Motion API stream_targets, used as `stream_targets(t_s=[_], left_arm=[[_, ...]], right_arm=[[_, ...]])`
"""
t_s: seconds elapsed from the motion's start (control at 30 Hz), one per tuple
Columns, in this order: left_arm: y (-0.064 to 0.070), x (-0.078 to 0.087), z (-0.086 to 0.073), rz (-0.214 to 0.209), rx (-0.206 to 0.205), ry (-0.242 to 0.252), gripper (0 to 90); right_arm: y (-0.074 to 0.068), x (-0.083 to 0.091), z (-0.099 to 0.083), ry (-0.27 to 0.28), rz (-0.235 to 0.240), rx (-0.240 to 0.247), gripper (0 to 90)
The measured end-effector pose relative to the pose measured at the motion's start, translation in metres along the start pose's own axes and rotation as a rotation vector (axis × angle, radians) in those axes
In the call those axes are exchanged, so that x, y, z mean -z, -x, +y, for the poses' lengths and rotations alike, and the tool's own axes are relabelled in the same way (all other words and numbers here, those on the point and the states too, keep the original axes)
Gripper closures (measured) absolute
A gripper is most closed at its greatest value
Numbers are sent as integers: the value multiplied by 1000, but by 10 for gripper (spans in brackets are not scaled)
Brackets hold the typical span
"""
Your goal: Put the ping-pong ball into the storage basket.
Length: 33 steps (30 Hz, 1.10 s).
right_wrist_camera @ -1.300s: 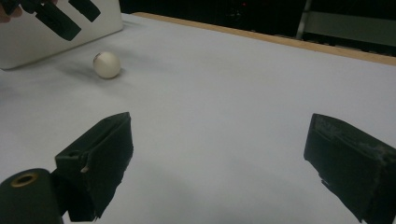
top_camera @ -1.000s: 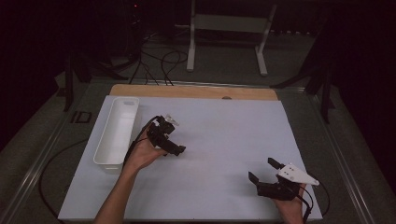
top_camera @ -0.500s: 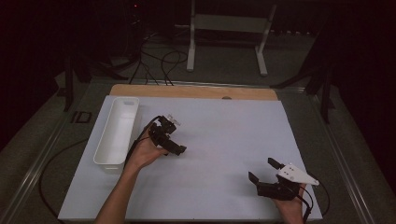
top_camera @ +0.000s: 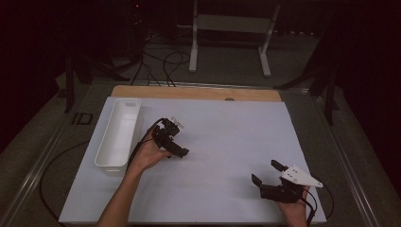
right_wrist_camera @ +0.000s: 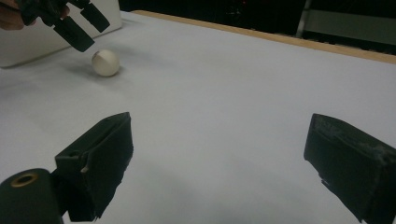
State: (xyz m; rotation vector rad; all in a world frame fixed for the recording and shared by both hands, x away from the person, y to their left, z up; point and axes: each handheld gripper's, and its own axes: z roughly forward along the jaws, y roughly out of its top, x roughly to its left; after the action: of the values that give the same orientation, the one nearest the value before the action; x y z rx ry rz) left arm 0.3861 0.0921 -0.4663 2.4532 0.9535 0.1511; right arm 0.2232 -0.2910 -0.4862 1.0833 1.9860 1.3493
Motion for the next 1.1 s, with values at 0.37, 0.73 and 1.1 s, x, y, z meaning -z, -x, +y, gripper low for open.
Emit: stream_targets(t_s=[0.37,0.73,1.1], left_arm=[[-1,-6,0,-3,4,-15,5],[0,-11,0,2,5,-27,5],[1,-16,0,-3,3,-43,9]], right_arm=[[0,0,0,-2,2,-1,76],[0,0,0,-1,-2,0,77],[0,1,0,-1,-1,1,77]])
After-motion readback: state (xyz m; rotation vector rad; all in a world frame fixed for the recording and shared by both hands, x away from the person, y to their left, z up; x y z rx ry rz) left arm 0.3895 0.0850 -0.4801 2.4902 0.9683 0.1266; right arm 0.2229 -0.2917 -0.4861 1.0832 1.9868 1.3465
